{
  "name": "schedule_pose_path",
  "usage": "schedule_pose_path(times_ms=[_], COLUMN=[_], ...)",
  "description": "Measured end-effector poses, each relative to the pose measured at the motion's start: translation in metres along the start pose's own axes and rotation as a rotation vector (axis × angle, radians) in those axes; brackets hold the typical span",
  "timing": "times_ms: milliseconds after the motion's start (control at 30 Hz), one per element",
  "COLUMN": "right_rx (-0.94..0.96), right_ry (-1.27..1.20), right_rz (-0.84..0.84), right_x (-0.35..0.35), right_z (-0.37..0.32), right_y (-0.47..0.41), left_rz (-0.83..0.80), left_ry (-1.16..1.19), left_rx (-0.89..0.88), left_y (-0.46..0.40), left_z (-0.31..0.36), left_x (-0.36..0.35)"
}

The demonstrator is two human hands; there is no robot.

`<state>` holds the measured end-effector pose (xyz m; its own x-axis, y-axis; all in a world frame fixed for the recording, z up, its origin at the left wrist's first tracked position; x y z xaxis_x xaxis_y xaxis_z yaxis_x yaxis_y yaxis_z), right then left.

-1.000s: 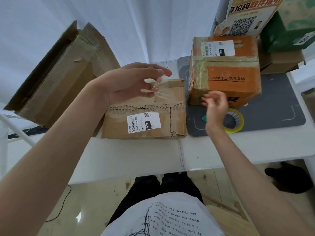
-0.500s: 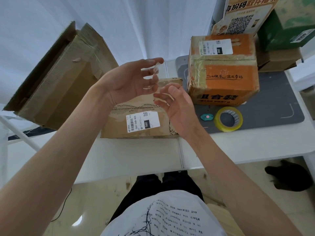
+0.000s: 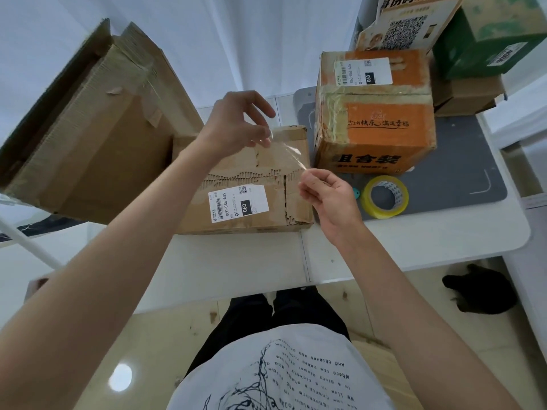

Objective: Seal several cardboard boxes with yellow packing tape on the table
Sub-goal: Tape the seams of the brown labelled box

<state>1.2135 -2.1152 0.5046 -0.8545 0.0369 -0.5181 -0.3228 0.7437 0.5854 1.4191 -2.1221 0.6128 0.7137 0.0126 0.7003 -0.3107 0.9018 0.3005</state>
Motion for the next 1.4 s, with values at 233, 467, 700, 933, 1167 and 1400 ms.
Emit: schedule_pose_path(times_ms=[233, 467, 700, 933, 1167, 1400], right_rx=[0.148, 0.597, 0.735, 0.612, 0.349, 0.17], right_ry=[0.113, 0.752, 1.179, 1.187, 1.203, 1.197], right_rz=[0.178, 0.07, -0.175, -0.324, -0.505, -0.614], right_x=[0.023, -0.017, -0.069, -0.068, -0.062, -0.057], right_z=[-0.021, -0.089, -0.113, -0.113, -0.089, -0.067], right_y=[0.008, 0.009, 0.009, 0.014, 0.016, 0.018], left_rz=[-0.054, -0.095, -0.14, -0.289, -0.316, -0.341], left_ry=[0.067, 0.243, -0.364, -0.59, -0.495, -0.44], left_rx=[0.06, 0.099, -0.073, -0.176, -0.176, -0.133], left_y=[-0.009, -0.003, -0.027, -0.046, -0.053, -0.055], left_z=[-0.02, -0.067, -0.076, -0.073, -0.066, -0.071], left_x=[-0.03, -0.074, -0.114, -0.135, -0.129, -0.122])
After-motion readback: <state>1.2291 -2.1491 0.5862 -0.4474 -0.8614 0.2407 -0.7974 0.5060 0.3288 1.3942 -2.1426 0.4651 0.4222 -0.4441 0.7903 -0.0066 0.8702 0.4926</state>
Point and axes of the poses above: each hand's wrist, its own y-axis away from the middle knuckle, its own x-axis out of the back of the hand, z = x × y, the point moved 7 cm from there along -y, towards the middle knuckle, and after that the axes turned 14 degrees about -y, right-handed, at the moved point
